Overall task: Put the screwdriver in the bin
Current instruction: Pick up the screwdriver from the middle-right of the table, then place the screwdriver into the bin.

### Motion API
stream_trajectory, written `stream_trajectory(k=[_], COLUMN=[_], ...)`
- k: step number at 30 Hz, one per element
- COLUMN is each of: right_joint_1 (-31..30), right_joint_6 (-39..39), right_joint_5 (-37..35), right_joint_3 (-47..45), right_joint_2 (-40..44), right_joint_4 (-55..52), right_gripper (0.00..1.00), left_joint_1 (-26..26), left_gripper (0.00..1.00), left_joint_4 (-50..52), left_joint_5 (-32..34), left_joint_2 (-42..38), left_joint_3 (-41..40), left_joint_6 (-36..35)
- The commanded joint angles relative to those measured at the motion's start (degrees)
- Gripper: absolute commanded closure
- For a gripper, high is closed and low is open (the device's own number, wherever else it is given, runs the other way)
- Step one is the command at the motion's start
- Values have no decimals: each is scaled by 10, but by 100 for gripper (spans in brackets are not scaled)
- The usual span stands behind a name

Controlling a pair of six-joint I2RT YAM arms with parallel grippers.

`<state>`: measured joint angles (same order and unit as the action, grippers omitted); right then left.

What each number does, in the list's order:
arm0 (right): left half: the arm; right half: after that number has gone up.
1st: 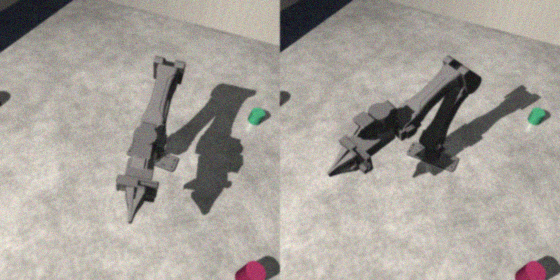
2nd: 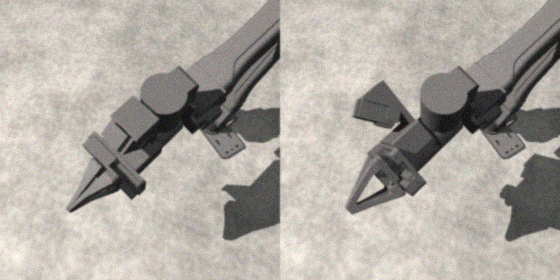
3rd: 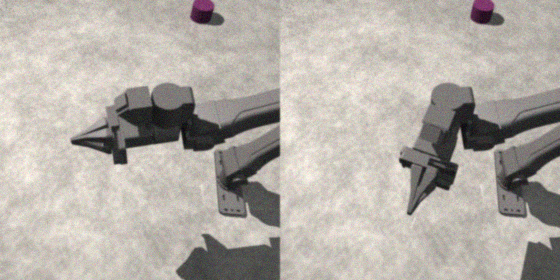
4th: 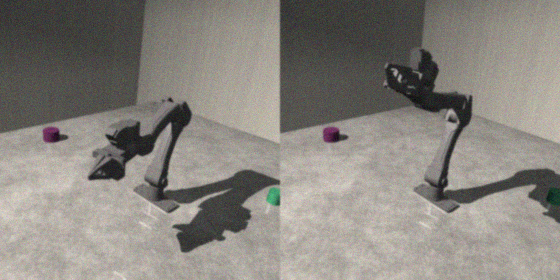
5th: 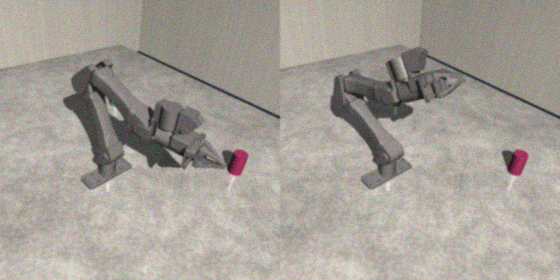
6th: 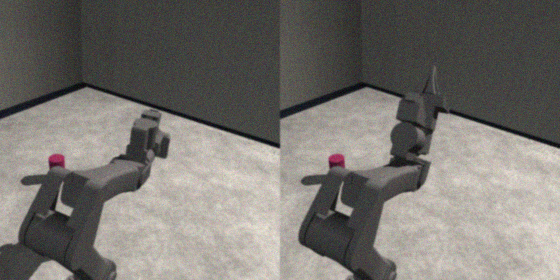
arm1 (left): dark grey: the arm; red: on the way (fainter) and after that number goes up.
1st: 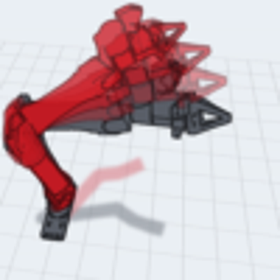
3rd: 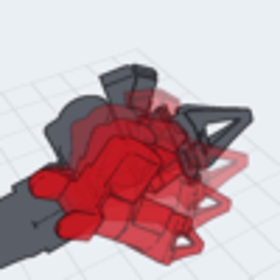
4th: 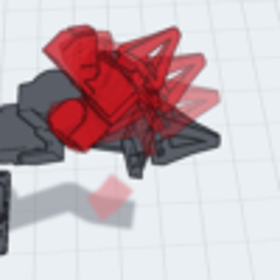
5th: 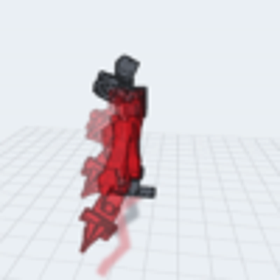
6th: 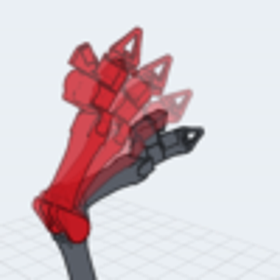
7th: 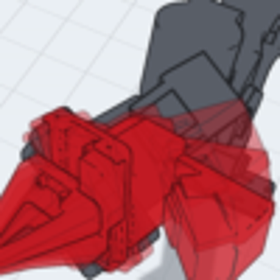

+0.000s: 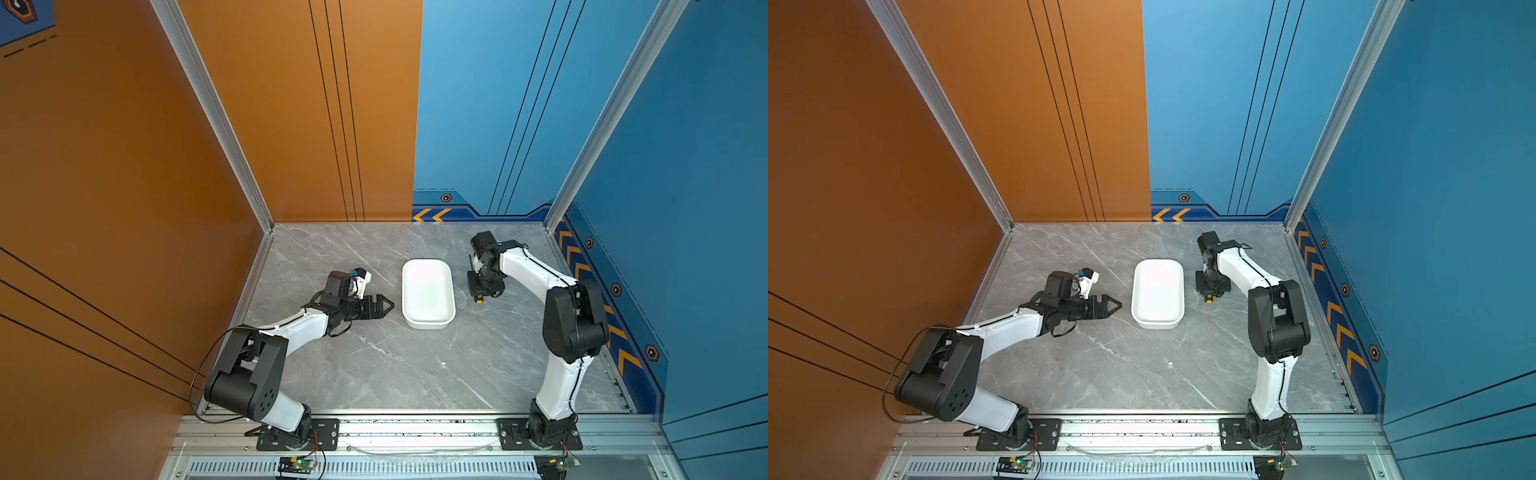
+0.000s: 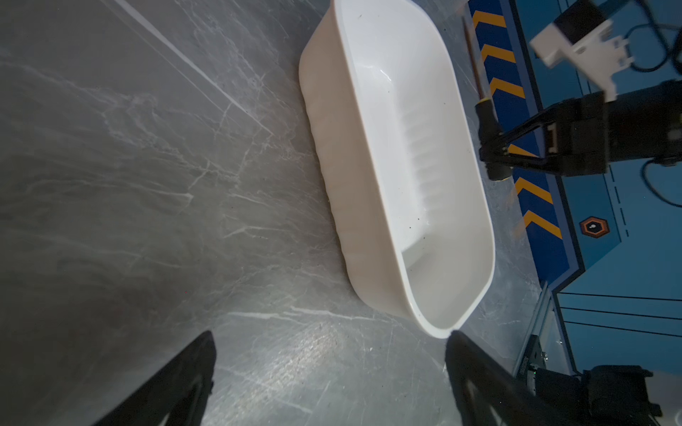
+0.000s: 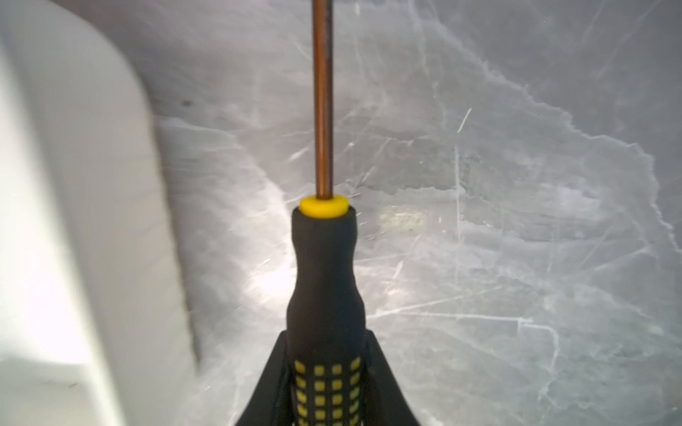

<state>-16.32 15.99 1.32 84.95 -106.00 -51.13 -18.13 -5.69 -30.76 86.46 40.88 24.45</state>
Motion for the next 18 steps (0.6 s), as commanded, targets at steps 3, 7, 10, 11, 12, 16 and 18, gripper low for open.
stream_trajectory(k=[3,7,10,11,12,16,18], right_joint_1=[-52,-108,-154,-167,-179,-213,-223], right_joint_6=[61,113,155,170,184,224,237], right_joint_5=[8,2,-21,-36,-46,-68,-75], right_joint_3=[14,22,28,33,37,37,38], right_joint_2=[78,85,78,73,68,49,35], right_joint_4=[-29,-29,-21,-20,-20,-6,0], right_gripper=[100,100,100,100,100,100,100], left_joint_1=[-4,-4,-4,-3,-4,-4,-4], left_gripper=[2,2,2,2,2,2,2], left_joint_4=[62,70,71,72,72,77,79], left_joint_5=[35,52,53,52,49,47,44], left_joint_2=[-21,-29,-36,-37,-37,-40,-42], left_joint_3=[23,24,21,22,22,18,16], left_joint_6=[-41,-48,-52,-54,-55,-60,-60])
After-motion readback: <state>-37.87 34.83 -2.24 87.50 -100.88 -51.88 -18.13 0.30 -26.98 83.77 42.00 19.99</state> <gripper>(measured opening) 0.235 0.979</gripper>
